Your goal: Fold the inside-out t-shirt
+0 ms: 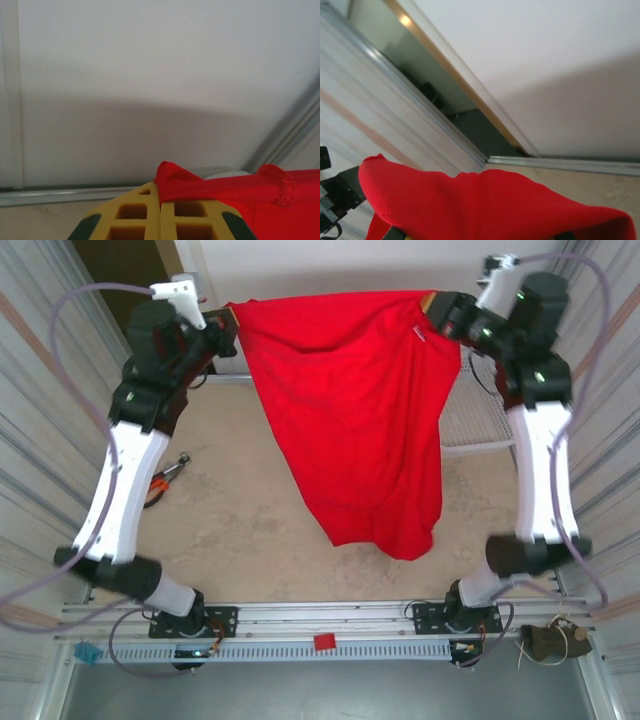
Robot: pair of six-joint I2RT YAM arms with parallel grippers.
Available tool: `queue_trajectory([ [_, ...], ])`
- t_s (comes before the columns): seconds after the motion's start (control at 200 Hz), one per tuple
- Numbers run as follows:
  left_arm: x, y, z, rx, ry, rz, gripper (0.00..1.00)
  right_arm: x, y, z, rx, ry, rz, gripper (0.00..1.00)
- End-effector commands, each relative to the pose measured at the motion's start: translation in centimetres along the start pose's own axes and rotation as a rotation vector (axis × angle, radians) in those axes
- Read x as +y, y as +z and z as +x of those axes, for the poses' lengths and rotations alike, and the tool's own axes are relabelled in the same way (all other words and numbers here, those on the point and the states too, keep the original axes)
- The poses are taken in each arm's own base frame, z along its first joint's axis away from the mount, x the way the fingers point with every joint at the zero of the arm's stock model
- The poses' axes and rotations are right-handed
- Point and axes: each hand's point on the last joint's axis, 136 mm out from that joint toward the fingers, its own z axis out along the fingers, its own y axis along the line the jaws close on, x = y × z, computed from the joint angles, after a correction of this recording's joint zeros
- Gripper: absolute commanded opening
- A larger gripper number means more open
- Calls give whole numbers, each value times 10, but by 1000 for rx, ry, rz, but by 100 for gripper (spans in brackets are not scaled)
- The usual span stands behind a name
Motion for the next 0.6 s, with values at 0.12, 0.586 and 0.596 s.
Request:
queue_trajectory([
  [0.12,35,54,-50,-75,-63,-51,0,-38,48,-59,-96,98,-40,0],
  [0.586,50,-44,-18,-94,-32,-135,0,1,13,-4,27,12,-49,0],
  [0.596,51,-46,-12,-88,-34,-139,0,0,14,4,39,5,-43,0],
])
